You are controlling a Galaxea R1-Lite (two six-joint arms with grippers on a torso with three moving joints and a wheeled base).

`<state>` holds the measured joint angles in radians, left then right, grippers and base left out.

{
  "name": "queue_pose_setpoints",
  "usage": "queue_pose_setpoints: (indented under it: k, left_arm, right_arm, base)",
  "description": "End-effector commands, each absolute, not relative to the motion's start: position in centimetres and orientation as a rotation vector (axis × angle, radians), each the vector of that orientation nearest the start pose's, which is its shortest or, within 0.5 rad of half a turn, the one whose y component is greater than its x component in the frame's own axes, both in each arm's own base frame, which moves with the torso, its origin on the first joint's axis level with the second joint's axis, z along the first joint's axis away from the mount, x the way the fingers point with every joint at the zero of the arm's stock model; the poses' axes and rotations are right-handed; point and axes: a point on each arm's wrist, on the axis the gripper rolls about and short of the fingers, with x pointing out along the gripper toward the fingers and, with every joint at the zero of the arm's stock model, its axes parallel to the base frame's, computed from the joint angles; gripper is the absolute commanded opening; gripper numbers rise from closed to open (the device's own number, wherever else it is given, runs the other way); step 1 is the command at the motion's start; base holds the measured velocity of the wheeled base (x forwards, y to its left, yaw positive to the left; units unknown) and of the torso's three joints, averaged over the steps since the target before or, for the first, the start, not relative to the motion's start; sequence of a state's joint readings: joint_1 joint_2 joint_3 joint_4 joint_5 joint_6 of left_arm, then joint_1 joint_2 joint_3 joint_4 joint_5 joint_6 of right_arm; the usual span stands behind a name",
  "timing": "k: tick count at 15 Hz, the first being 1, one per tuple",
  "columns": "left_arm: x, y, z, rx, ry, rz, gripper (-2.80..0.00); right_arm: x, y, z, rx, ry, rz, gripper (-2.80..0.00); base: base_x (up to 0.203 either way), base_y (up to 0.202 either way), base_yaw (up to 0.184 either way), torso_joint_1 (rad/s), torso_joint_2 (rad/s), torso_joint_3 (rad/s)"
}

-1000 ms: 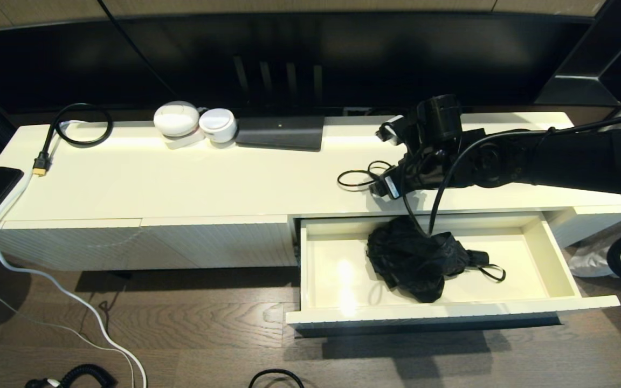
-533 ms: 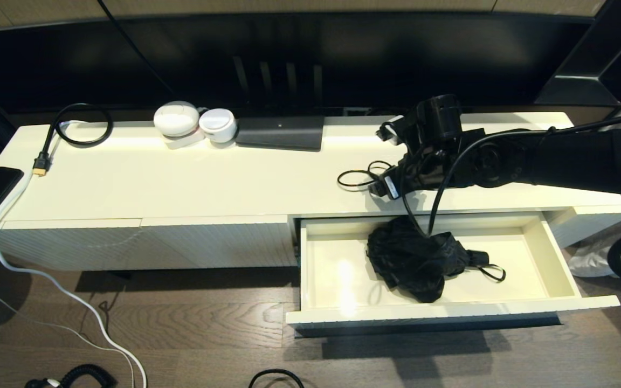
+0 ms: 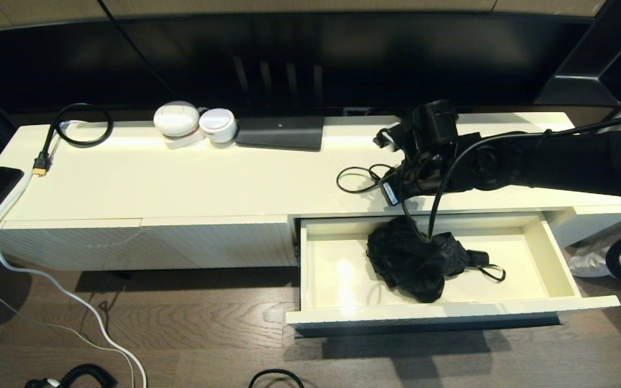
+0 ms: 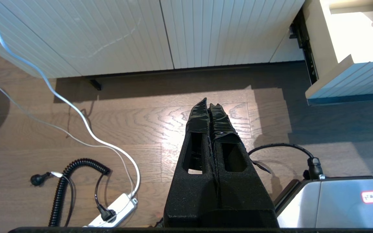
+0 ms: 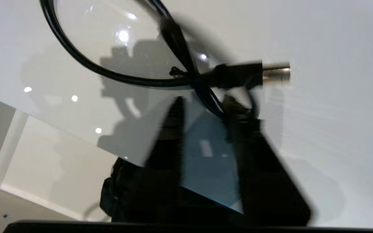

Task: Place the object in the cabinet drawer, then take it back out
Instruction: Put the data cable in the drawer

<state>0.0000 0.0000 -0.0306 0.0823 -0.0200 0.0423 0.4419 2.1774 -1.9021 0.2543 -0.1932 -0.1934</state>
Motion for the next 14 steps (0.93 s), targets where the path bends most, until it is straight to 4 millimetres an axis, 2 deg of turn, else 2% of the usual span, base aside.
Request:
queue_pose_setpoints:
  k: [1, 4, 8, 13, 14]
  left_arm:
    - [-2.5, 0.0, 7.5, 0.042, 0.052, -0.023, -2.8]
    - [-2.5, 0.0, 7.5, 0.042, 0.052, -0.022, -2.8]
    - [-2.5, 0.0, 7.5, 0.042, 0.052, -0.021, -2.8]
    - [-2.5, 0.0, 7.5, 0.042, 0.052, -0.021, -2.8]
    - [-2.5, 0.0, 7.5, 0.042, 0.052, -0.021, -2.8]
  right_arm:
    - [40.6, 18.9, 21.6, -0.345, 0.502, 0.307, -2.8]
    - [40.6, 19.1, 21.7, -0.332, 0.498, 0.32, -2.8]
    - [40.0, 18.8, 23.5, -0.318, 0.443, 0.316, -2.8]
    - [38.0, 17.8, 26.9, -0.317, 0.379, 0.309, -2.8]
    - [38.0, 17.8, 26.8, -0.32, 0.387, 0.31, -2.8]
  base:
    - [0.0, 0.0, 0.0, 0.0, 0.0, 0.0]
    - [0.0, 0.0, 0.0, 0.0, 0.0, 0.0]
    - [0.0, 0.0, 0.0, 0.0, 0.0, 0.0]
    - [0.0, 0.0, 0.0, 0.0, 0.0, 0.0]
    - [0.0, 0.0, 0.0, 0.0, 0.0, 0.0]
